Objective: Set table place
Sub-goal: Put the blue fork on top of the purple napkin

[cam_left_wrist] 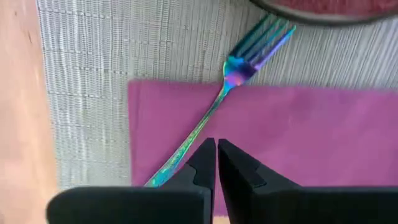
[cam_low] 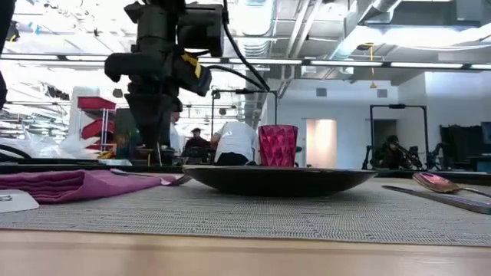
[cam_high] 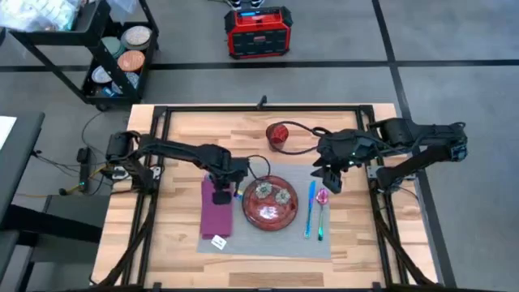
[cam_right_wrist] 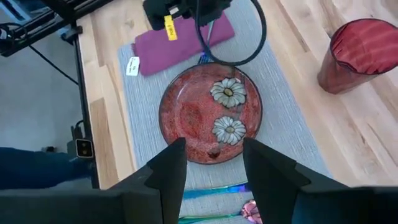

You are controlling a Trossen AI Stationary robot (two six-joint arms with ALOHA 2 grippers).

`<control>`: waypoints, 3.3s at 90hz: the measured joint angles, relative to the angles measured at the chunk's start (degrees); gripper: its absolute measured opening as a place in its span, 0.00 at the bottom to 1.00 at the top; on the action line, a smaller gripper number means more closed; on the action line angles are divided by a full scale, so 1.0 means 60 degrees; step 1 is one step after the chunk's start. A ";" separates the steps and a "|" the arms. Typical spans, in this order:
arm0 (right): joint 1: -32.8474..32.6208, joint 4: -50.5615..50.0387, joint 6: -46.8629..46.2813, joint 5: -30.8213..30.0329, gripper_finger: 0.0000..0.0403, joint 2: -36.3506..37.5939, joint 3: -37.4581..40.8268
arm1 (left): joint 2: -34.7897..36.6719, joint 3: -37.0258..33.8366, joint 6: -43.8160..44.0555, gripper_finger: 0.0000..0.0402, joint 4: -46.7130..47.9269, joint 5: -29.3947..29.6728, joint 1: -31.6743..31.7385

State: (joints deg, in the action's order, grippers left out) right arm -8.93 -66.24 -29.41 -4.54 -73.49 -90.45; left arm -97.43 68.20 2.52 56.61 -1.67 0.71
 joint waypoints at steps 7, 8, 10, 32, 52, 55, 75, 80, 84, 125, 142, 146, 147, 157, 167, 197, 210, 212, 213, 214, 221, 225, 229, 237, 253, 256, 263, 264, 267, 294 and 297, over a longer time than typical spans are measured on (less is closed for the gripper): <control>0.0000 0.0000 0.0117 0.0003 0.36 0.0000 0.0000 | 0.0000 0.0000 -0.1179 0.00 -0.0098 0.0082 -0.0163; 0.0000 -0.0001 0.0135 0.0006 0.36 0.0000 0.0000 | -0.0003 -0.0002 -0.1357 0.00 -0.0099 0.0114 -0.0189; 0.0000 -0.0004 0.0147 0.0009 0.36 0.0000 0.0000 | -0.0013 -0.0004 -0.1725 0.00 -0.0100 0.0198 -0.0237; -0.0246 -0.0205 0.0157 0.0252 0.36 0.0000 0.0000 | -0.0018 -0.0407 -0.3552 0.07 -0.0380 0.0294 -0.0225; -0.0398 -0.0204 -0.0059 0.0280 0.36 0.0000 0.0000 | -0.0022 -0.1008 -0.3701 0.21 -0.1127 0.0087 0.0159; -0.0376 -0.0204 -0.0083 0.0280 0.36 0.0000 0.0000 | -0.0022 -0.1013 -0.3697 0.23 -0.1227 0.0116 0.0202; -0.0226 -0.0204 -0.0098 0.0269 0.36 0.0000 0.0000 | -0.0022 -0.1097 -0.4033 0.28 -0.1838 0.0086 0.0325; -0.0227 -0.0204 -0.0098 0.0267 0.36 0.0000 0.0000 | -0.0022 -0.1172 -0.4046 0.28 -0.1801 0.0051 0.0321; -0.0229 -0.0204 -0.0098 0.0270 0.36 0.0000 0.0000 | -0.0022 -0.1250 -0.3986 0.28 -0.1825 -0.0078 0.0318; -0.0175 -0.0208 -0.0098 0.0047 0.36 0.0000 0.0000 | -0.0025 -0.1464 -0.4541 0.26 -0.2322 -0.0342 0.0208; -0.0175 -0.0336 -0.0108 0.0047 0.36 0.0000 0.0000 | -0.0029 -0.1918 -0.4721 0.23 -0.2443 -0.0382 0.0208; -0.0175 -0.0381 -0.0134 0.0047 0.36 0.0000 0.0000 | -0.0025 -0.2046 -0.4716 0.23 -0.2501 -0.0386 0.0208; -0.0175 -0.0391 -0.0137 0.0047 0.36 0.0000 0.0000 | -0.0025 -0.2064 -0.4714 0.23 -0.2525 -0.0384 0.0208; -0.0175 -0.0394 -0.0204 0.0044 0.36 0.0000 0.0000 | -0.0015 -0.2137 -0.4713 0.23 -0.2578 -0.0380 0.0208; -0.0135 -0.0386 -0.0243 0.0044 0.36 0.0000 0.0000 | -0.0016 -0.2058 -0.4658 0.23 -0.2612 -0.0300 0.0208; -0.0047 -0.0346 -0.0379 0.0025 0.36 0.0000 0.0000 | -0.0036 -0.1803 -0.4695 0.02 -0.2592 -0.0237 0.0212; -0.0047 -0.0350 -0.0423 0.0025 0.36 0.0000 0.0000 | -0.0036 -0.1803 -0.4629 0.02 -0.2588 -0.0248 0.0212; -0.0047 -0.0350 -0.0425 0.0025 0.36 0.0000 0.0000 | -0.0036 -0.1803 -0.4629 0.02 -0.2584 -0.0248 0.0212; -0.0047 -0.0350 -0.0426 0.0025 0.36 0.0000 0.0000 | -0.0036 -0.1803 -0.4629 0.01 -0.2584 -0.0248 0.0212; -0.0047 -0.0350 -0.0426 0.0025 0.36 0.0000 0.0000 | -0.0036 -0.1803 -0.4629 0.01 -0.2584 -0.0248 0.0212; -0.0053 -0.0352 -0.0452 0.0028 0.36 0.0000 0.0000 | -0.0036 -0.1803 -0.4534 0.00 -0.2571 -0.0216 0.0212; -0.0072 -0.0356 -0.0452 0.0029 0.36 0.0000 0.0000 | -0.0036 -0.1800 -0.4303 0.00 -0.2526 -0.0116 0.0208; -0.0080 -0.0373 -0.0459 0.0029 0.36 0.0000 0.0000 | -0.0036 -0.1793 -0.4099 0.01 -0.2392 -0.0035 0.0215; -0.0076 -0.0383 -0.0455 0.0029 0.36 0.0000 0.0000 | -0.0036 -0.1725 -0.4029 0.03 -0.1844 -0.0075 0.0234; -0.0031 -0.0375 -0.0452 0.0029 0.36 0.0000 0.0000 | -0.0036 -0.1683 -0.3863 0.12 -0.1850 -0.0142 0.0230; 0.0001 -0.0375 -0.0452 0.0033 0.36 0.0000 0.0000 | -0.0036 -0.1683 -0.3825 0.14 -0.1886 -0.0142 0.0230; 0.0015 -0.0384 -0.0448 0.0033 0.36 0.0000 0.0000 | -0.0036 -0.1683 -0.3766 0.18 -0.1879 -0.0138 0.0230; 0.0015 -0.0386 -0.0448 0.0033 0.36 0.0000 0.0000 | -0.0036 -0.1683 -0.3766 0.18 -0.1869 -0.0138 0.0230; 0.0015 -0.0386 -0.0448 0.0033 0.36 0.0000 0.0000 | -0.0036 -0.1683 -0.3773 0.20 -0.1830 -0.0138 0.0230; 0.0015 -0.0533 -0.0444 0.0033 0.36 0.0000 0.0000 | 0.0011 -0.2185 -0.4049 0.26 -0.2370 -0.0141 0.0267; 0.0015 -0.0552 -0.0444 0.0033 0.36 0.0000 0.0000 | 0.0011 -0.2197 -0.4050 0.25 -0.2393 -0.0138 0.0264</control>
State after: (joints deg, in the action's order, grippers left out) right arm -8.84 -69.55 -32.08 -4.34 -73.49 -90.45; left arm -97.36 55.02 -21.78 42.25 -2.50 2.29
